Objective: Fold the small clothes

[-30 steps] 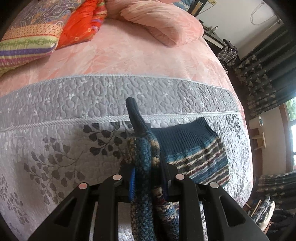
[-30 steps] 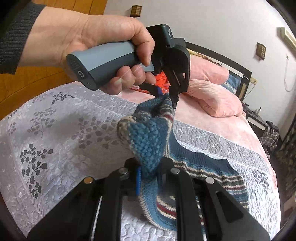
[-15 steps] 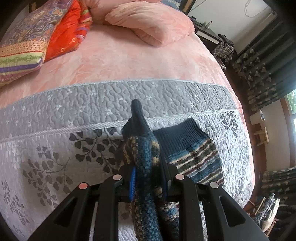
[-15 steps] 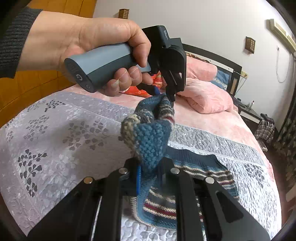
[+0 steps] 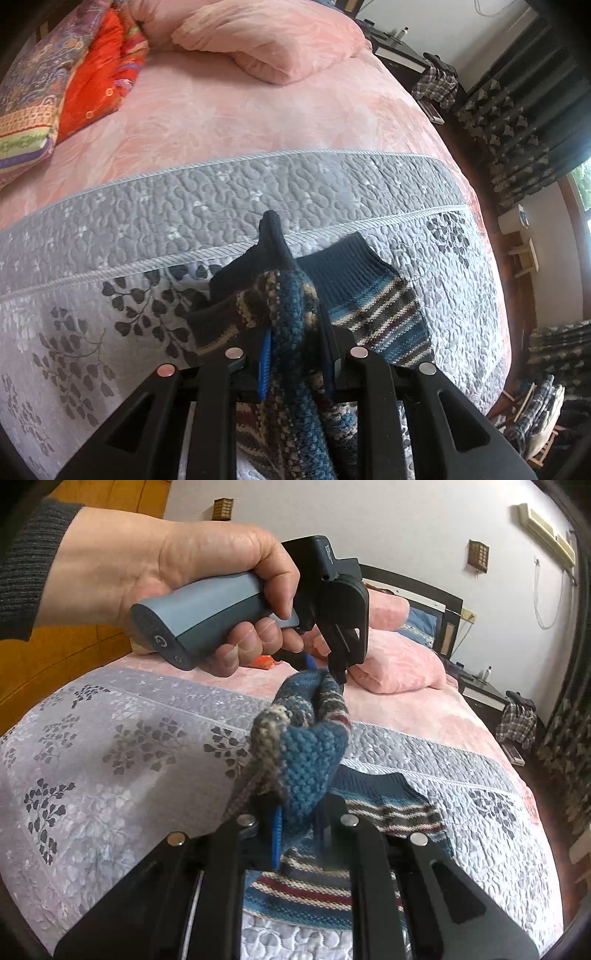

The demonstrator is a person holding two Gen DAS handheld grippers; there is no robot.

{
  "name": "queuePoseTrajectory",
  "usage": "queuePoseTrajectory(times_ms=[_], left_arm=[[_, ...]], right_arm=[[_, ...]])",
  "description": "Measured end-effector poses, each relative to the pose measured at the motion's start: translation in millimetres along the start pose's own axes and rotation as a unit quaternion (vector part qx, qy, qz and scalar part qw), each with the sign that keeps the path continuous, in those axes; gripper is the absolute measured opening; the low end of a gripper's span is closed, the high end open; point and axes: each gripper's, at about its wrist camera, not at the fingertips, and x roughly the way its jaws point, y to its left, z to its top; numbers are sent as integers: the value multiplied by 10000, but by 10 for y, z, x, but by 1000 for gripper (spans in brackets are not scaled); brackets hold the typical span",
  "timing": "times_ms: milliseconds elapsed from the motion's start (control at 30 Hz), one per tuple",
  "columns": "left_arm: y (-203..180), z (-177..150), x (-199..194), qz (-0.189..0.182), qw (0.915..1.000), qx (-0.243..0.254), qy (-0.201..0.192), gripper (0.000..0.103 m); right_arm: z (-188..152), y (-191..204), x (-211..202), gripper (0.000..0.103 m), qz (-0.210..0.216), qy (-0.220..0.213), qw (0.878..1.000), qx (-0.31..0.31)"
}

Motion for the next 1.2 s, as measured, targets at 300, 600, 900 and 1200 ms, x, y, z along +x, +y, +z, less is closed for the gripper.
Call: queuePoseTrajectory(times_ms=[300, 600, 900, 1200], left_arm=[[-233, 55, 163, 78, 9999, 87, 40, 21], [-529, 79, 403, 149, 9996, 197, 107, 21], [-836, 72, 663, 174, 9993, 266, 187, 21], [-1174, 69, 916, 241, 9986, 396, 245, 20]], right_arm=[[-84, -219, 18, 11, -68, 50, 9998, 173], [-270, -492, 23, 11, -178, 162, 9987, 460], [-498, -758, 68, 11, -211, 319, 9961, 801], [-665, -999, 45, 11, -308, 349, 9933, 1057]])
